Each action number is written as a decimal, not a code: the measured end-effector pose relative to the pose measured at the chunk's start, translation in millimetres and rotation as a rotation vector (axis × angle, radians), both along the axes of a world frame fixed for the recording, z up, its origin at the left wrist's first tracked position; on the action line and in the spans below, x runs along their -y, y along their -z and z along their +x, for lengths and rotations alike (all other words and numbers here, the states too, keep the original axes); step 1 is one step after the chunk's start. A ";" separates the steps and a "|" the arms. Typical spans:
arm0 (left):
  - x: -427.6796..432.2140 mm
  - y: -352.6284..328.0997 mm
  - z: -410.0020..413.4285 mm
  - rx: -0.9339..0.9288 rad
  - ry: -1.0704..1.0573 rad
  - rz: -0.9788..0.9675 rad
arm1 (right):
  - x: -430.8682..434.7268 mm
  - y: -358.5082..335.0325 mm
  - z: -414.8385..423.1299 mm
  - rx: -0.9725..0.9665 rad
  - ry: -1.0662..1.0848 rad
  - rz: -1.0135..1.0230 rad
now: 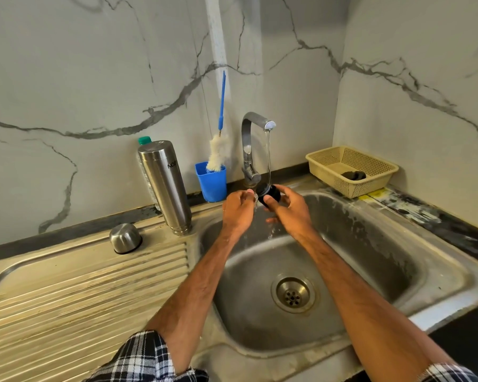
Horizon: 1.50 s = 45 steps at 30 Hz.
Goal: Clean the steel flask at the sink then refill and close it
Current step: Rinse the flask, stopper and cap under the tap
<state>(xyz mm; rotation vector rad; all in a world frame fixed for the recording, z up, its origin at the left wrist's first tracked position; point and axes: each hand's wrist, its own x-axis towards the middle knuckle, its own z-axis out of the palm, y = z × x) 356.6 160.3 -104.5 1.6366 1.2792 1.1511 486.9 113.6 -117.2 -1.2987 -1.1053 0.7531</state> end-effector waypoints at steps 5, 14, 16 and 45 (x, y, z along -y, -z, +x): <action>2.8 2.3 -0.5 0.023 0.040 -0.040 | 0.0 2.5 -2.8 0.109 0.027 0.007; 7.8 1.8 8.8 -0.080 0.209 0.087 | -2.6 0.6 1.2 -0.191 -0.062 -0.125; 7.8 3.1 9.9 -0.135 0.256 0.128 | -0.9 -1.2 -0.6 -0.365 -0.129 -0.180; 5.8 -7.8 17.2 -0.087 0.172 0.197 | 9.0 -11.9 10.6 -0.766 -0.112 -0.098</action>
